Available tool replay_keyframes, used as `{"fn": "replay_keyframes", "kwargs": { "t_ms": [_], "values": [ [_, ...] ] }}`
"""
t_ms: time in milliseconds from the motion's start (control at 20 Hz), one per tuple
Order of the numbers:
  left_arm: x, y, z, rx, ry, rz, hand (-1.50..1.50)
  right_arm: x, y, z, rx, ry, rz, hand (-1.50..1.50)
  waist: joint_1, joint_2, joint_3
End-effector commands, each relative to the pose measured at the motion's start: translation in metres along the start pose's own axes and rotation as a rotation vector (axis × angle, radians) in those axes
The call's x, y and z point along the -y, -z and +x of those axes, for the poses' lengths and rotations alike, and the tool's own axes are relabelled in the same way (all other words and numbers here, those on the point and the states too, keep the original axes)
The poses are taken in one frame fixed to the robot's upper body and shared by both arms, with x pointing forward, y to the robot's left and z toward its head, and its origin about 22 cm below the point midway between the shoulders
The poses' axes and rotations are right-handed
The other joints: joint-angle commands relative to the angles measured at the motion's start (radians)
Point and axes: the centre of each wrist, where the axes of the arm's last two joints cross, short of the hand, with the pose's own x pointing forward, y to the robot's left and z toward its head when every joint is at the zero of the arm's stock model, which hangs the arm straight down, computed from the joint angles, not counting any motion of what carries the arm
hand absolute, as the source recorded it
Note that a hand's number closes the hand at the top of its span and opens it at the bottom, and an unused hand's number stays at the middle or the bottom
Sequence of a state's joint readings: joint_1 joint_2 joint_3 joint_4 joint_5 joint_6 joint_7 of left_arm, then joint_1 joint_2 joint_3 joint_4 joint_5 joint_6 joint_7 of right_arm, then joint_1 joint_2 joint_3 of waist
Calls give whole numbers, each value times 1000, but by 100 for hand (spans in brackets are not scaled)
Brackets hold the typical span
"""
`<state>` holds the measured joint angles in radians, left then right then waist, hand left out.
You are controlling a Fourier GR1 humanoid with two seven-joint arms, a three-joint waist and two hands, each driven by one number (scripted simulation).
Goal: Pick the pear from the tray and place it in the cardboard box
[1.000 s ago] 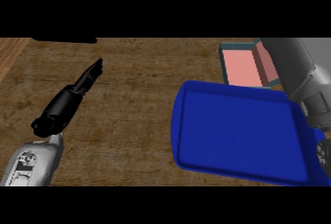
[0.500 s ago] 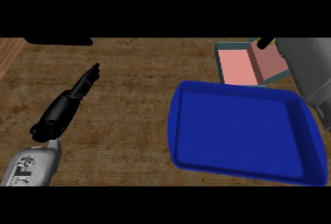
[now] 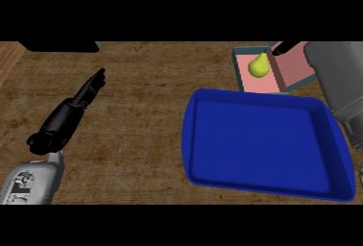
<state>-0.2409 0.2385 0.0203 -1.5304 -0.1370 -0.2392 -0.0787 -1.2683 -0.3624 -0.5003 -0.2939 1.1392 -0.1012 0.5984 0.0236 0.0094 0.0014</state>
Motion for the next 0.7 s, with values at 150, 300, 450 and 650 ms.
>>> {"fn": "replay_keyframes", "kwargs": {
  "t_ms": [150, 300, 450, 650],
  "values": [
    [-1, -5, 0, -6, 0, 12, 0, 64, -6, 9, 147, 615, -335, -150, 5, -4, 4],
    [9, -4, -3, -6, 7, 6, 0, 48, -5, 1, 74, 832, -385, -150, -3, 0, 2],
    [-11, -20, -14, -21, 7, 30, 0, 39, 12, -46, 53, 913, -441, -150, -24, -10, 1],
    [13, -13, -18, -32, 9, 22, 0, 18, 17, -78, 73, 947, -501, -150, -26, -9, -1]
  ]
}}
